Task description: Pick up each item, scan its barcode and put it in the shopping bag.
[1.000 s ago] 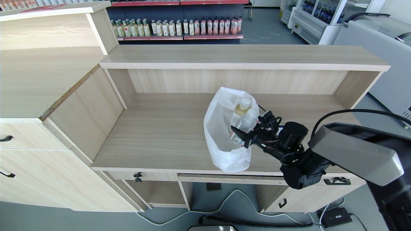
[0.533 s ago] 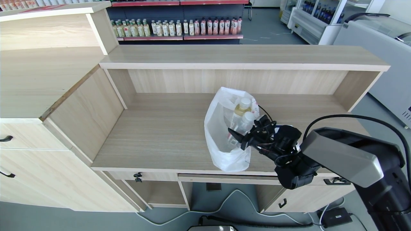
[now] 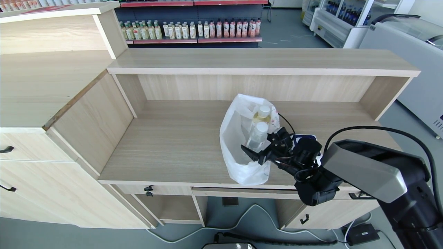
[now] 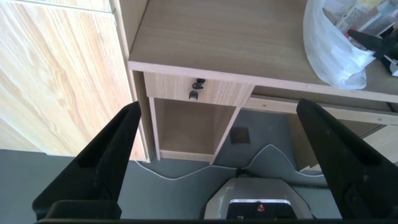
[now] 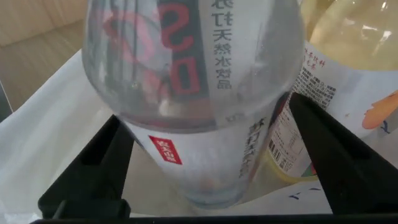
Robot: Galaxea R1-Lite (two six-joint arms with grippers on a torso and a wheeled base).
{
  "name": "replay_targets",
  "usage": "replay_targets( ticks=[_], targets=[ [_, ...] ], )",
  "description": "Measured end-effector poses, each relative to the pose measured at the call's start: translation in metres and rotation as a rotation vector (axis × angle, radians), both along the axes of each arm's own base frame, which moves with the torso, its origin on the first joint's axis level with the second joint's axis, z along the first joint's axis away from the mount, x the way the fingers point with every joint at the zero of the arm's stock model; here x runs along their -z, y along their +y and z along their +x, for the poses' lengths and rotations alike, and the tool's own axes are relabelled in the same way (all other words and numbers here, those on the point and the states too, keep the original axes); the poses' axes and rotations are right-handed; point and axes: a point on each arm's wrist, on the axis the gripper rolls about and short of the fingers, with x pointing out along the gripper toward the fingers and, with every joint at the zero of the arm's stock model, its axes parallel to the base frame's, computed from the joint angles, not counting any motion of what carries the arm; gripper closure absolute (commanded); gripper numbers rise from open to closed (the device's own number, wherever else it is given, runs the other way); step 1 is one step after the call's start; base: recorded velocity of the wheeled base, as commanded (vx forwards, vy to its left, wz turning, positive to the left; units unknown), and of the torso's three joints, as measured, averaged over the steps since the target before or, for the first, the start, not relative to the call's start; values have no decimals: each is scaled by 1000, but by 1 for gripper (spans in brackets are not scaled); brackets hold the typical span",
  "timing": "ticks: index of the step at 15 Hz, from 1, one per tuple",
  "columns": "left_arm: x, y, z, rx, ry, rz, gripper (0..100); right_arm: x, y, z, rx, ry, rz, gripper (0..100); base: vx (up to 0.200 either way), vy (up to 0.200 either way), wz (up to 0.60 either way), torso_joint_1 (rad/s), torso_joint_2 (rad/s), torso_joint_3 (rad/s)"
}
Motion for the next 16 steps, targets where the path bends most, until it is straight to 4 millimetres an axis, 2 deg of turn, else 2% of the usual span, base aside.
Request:
replay_targets(
  ticks=[2,5,12,16],
  targets=[
    [0,0,0,0,0,0,0,-14,1,-2,-4,-18,8,0,0,0,0,0,0,0],
    [0,0,0,0,0,0,0,-57,-1,-16,-11,-49,24,0,0,0,0,0,0,0],
    [0,0,0,0,0,0,0,-154,-34,-105,3,-97,5,0,0,0,0,0,0,0],
    [0,0,0,0,0,0,0,-194,-78,-142,140,-171,-80,0,0,0,0,0,0,0]
  ],
)
